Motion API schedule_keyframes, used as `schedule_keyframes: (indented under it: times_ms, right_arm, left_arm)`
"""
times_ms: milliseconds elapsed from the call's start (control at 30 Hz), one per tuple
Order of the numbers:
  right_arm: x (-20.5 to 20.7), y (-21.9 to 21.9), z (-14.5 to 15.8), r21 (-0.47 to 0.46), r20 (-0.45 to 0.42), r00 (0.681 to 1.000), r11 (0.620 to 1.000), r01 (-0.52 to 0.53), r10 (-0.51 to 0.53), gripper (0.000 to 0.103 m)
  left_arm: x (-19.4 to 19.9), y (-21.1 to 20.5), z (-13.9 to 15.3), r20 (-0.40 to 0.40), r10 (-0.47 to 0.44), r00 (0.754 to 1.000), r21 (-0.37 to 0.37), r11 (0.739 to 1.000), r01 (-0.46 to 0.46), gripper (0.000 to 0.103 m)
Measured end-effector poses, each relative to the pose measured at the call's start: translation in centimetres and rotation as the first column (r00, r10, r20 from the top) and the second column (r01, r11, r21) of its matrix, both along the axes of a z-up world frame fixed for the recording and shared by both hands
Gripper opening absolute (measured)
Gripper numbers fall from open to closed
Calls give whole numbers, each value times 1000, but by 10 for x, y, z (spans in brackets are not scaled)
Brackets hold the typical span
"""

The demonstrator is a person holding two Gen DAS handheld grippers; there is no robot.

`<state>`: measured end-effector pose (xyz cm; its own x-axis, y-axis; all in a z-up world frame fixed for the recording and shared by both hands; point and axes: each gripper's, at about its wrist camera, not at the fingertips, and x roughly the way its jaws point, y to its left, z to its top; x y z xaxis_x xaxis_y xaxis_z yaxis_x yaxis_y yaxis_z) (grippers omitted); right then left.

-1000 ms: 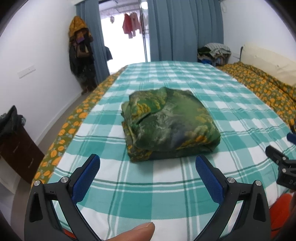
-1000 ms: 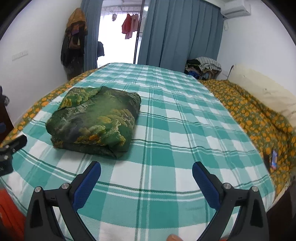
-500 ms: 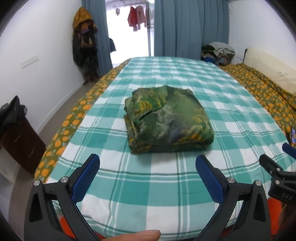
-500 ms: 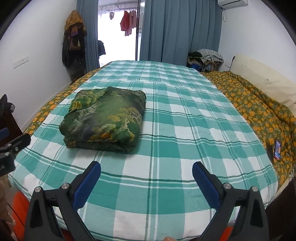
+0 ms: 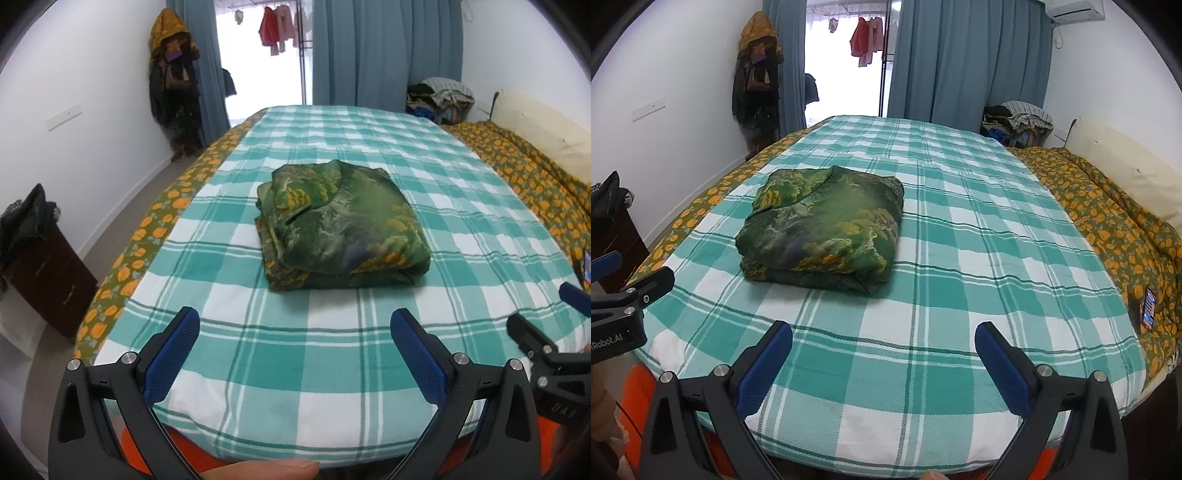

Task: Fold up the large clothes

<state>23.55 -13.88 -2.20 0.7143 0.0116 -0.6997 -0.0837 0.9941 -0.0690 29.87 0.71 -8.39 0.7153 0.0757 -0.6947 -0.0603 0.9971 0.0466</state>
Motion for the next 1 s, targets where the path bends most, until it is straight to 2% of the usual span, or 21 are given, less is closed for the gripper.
schedule_keyframes:
  times_ms: [333,667,1000]
  right_arm:
    - [-7,14,5,-5,2,1000,1000,-21,21,101]
    - [-9,17,16,30,-12,1000,999,-26,26,101]
    - [-11,15,18,20,-7,1000,1000,-3,3,101]
  left_arm:
    - [-3,-2,2,4,-10,1000,-10,1000,10,103]
    - [-8,-8,9,-1,-15,1000,0,1000,15,103]
    - [-11,-11,11,4,-19,1000,-10,1000,19,103]
